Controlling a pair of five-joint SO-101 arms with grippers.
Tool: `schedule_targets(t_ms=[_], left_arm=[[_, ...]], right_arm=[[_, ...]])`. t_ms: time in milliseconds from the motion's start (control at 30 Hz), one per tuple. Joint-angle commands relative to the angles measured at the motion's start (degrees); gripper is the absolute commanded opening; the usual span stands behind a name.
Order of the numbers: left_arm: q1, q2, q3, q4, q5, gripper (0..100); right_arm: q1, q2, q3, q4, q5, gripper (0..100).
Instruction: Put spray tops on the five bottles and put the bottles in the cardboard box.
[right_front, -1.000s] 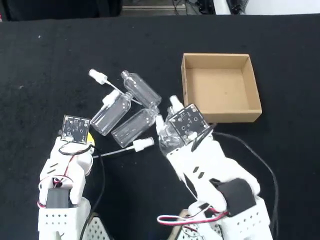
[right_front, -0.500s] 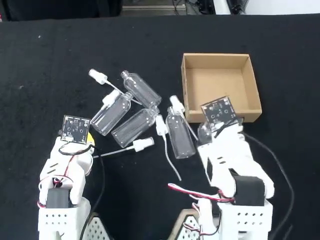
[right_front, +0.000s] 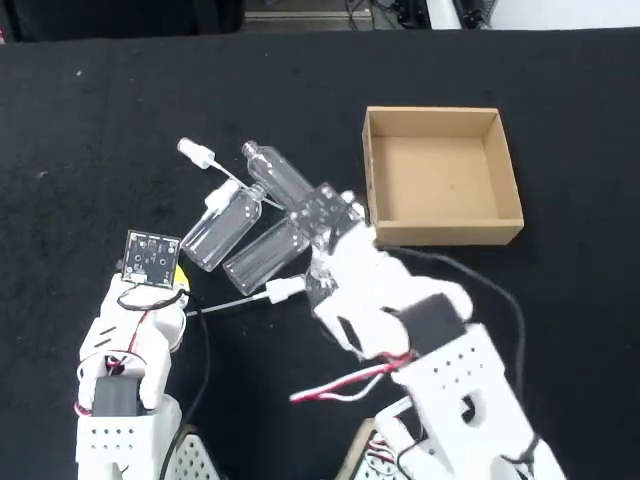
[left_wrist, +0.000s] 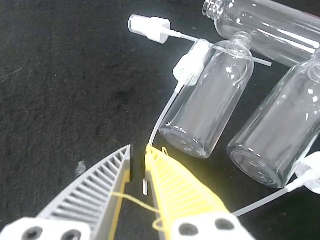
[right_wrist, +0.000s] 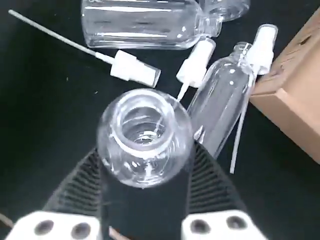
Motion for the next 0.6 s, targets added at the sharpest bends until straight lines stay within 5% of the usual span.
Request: schedule_targets(t_ms=[0, 133, 567], left_arm=[[0.31, -0.53, 0.92, 0.18, 0.26, 5], [0.31, -0.53, 0.92, 0.18, 0.26, 5], [0.4, -0.53, 0.92, 0.18, 0.26, 5]], right_arm=[[-0.79, 1.19, -13.58, 9.23, 0.09, 1.1], [4.75, 1.27, -21.32, 20.84, 4.48, 1.1], [64.53, 15.96, -19.65, 12.57, 39.56, 1.1]])
